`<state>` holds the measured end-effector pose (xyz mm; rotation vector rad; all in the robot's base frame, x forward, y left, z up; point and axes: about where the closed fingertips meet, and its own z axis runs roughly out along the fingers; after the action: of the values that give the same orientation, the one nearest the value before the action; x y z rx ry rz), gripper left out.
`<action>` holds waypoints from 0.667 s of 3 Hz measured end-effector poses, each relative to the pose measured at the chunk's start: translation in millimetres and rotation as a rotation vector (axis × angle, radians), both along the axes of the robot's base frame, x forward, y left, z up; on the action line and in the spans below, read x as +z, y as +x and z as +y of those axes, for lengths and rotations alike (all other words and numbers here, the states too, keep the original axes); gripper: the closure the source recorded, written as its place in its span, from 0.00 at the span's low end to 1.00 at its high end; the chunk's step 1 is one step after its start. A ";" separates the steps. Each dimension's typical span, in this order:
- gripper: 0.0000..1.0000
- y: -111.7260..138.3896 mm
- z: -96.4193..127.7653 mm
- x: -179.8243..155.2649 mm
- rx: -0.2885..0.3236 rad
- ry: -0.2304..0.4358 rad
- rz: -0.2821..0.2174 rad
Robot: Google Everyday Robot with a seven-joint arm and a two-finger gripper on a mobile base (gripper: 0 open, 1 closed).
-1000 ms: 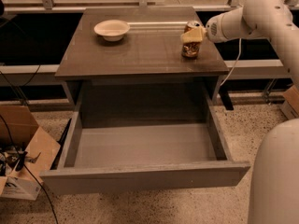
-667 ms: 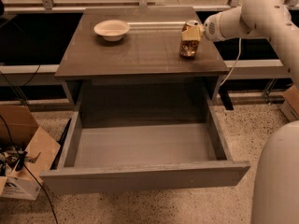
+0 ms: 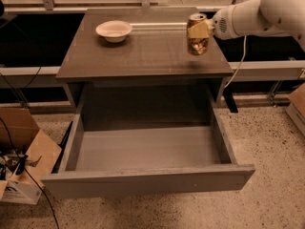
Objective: Place orange can into top drawer
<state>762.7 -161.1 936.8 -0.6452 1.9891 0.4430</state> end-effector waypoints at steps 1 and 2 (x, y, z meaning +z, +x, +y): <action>1.00 -79.1 20.8 5.6 0.164 -0.013 -0.064; 1.00 -136.0 42.2 -11.2 0.325 0.011 -0.087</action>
Offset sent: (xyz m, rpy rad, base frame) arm -0.2098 0.0622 -0.0302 0.0057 -0.1581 0.5470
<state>626.7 -118.9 925.6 -0.9705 1.8030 0.6097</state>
